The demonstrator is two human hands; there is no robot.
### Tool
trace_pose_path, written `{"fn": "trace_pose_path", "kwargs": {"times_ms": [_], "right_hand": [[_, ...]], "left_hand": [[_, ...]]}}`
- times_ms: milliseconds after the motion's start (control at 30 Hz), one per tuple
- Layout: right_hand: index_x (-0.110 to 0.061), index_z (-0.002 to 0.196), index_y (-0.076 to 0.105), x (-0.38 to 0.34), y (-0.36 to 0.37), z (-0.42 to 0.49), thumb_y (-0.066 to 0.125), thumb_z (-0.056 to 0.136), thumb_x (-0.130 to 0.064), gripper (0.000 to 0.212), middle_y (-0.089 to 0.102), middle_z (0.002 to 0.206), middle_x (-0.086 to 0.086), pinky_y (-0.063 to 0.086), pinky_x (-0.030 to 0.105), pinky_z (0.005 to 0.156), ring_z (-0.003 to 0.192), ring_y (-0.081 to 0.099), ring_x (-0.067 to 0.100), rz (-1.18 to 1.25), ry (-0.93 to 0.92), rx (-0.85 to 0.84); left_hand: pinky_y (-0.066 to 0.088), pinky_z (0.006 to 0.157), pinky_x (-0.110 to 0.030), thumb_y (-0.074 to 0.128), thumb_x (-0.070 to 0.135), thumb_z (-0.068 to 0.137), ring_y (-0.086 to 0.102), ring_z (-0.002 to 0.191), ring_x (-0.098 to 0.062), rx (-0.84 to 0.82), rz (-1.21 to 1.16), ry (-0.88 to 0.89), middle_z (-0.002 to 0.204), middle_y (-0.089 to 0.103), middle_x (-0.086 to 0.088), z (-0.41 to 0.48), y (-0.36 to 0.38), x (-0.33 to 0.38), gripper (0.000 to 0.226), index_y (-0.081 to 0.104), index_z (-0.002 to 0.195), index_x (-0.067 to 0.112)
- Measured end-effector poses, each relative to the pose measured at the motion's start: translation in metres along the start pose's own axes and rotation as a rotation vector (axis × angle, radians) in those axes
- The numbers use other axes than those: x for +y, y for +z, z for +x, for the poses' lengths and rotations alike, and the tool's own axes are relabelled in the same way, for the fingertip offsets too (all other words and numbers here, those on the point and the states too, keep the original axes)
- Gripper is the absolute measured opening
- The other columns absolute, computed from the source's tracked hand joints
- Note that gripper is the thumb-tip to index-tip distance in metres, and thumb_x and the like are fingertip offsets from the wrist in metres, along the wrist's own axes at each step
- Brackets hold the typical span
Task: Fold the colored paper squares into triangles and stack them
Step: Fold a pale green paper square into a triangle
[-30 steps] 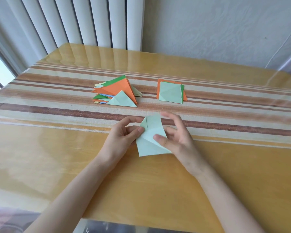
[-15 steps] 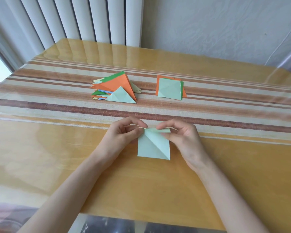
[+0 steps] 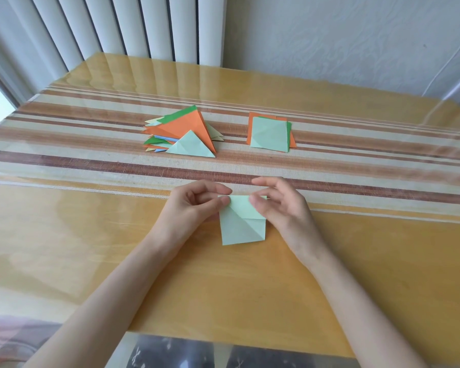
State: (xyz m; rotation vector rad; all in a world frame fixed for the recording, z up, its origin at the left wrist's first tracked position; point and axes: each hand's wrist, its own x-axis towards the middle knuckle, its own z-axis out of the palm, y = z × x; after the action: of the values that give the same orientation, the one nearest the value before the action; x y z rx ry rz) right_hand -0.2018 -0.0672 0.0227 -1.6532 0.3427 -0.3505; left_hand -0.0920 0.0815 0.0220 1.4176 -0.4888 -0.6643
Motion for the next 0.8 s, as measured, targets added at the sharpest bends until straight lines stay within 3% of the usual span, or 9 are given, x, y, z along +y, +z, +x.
{"fn": "trace_pose_path", "kwargs": {"times_ms": [133, 300, 500, 633, 733, 800], "right_hand": [[-0.020, 0.086, 0.067, 0.005, 0.010, 0.002, 0.071, 0.085, -0.021, 0.005, 0.066, 0.076, -0.010, 0.044, 0.019, 0.064, 0.071, 0.060, 0.006, -0.134, -0.017, 0.018], [-0.023, 0.071, 0.068, 0.007, 0.009, 0.005, 0.069, 0.087, -0.011, 0.019, 0.067, 0.068, -0.013, 0.042, 0.016, 0.066, 0.067, 0.057, 0.001, -0.170, -0.086, 0.065], [-0.012, 0.083, 0.070, 0.001, -0.002, 0.006, 0.061, 0.091, -0.006, 0.014, 0.071, 0.070, -0.007, 0.045, 0.013, 0.062, 0.067, 0.063, 0.002, 0.013, 0.025, 0.068], [-0.008, 0.087, 0.070, 0.001, -0.005, 0.004, 0.060, 0.091, -0.004, 0.012, 0.073, 0.074, -0.002, 0.047, 0.015, 0.060, 0.068, 0.065, 0.006, 0.073, 0.034, 0.097], [-0.008, 0.088, 0.070, 0.000, -0.004, 0.005, 0.060, 0.091, -0.004, 0.012, 0.073, 0.075, -0.001, 0.048, 0.017, 0.062, 0.070, 0.066, 0.008, 0.075, 0.018, 0.117], [-0.007, 0.089, 0.070, 0.000, -0.004, 0.005, 0.060, 0.091, -0.003, 0.011, 0.072, 0.074, -0.002, 0.047, 0.016, 0.061, 0.068, 0.064, 0.007, 0.062, 0.011, 0.121]], "left_hand": [[0.054, 0.068, -0.019, 0.066, 0.003, 0.085, 0.068, 0.076, -0.010, -0.006, 0.044, -0.020, 0.078, 0.074, -0.007, -0.001, 0.002, 0.000, 0.006, 0.071, 0.087, 0.007], [0.055, 0.066, -0.019, 0.068, 0.003, 0.084, 0.068, 0.074, -0.010, 0.022, 0.103, -0.051, 0.077, 0.074, -0.006, 0.001, 0.004, -0.002, 0.005, 0.071, 0.083, 0.006], [0.053, 0.057, -0.019, 0.061, 0.005, 0.091, 0.064, 0.063, -0.010, 0.002, 0.047, -0.075, 0.070, 0.069, -0.001, 0.002, 0.001, 0.003, 0.009, 0.067, 0.084, 0.008], [0.055, 0.059, -0.022, 0.047, 0.000, 0.095, 0.067, 0.067, -0.014, -0.142, -0.150, -0.170, 0.084, 0.071, -0.003, 0.002, -0.004, 0.008, 0.019, 0.064, 0.097, 0.005], [0.057, 0.070, -0.024, 0.060, 0.001, 0.081, 0.069, 0.084, -0.017, -0.178, -0.174, -0.132, 0.096, 0.073, -0.006, -0.002, -0.006, 0.007, 0.028, 0.062, 0.110, 0.004], [0.056, 0.070, -0.023, 0.070, 0.006, 0.078, 0.070, 0.086, -0.015, -0.158, -0.138, -0.107, 0.095, 0.073, -0.004, -0.004, -0.006, 0.006, 0.034, 0.062, 0.110, 0.004]]}}
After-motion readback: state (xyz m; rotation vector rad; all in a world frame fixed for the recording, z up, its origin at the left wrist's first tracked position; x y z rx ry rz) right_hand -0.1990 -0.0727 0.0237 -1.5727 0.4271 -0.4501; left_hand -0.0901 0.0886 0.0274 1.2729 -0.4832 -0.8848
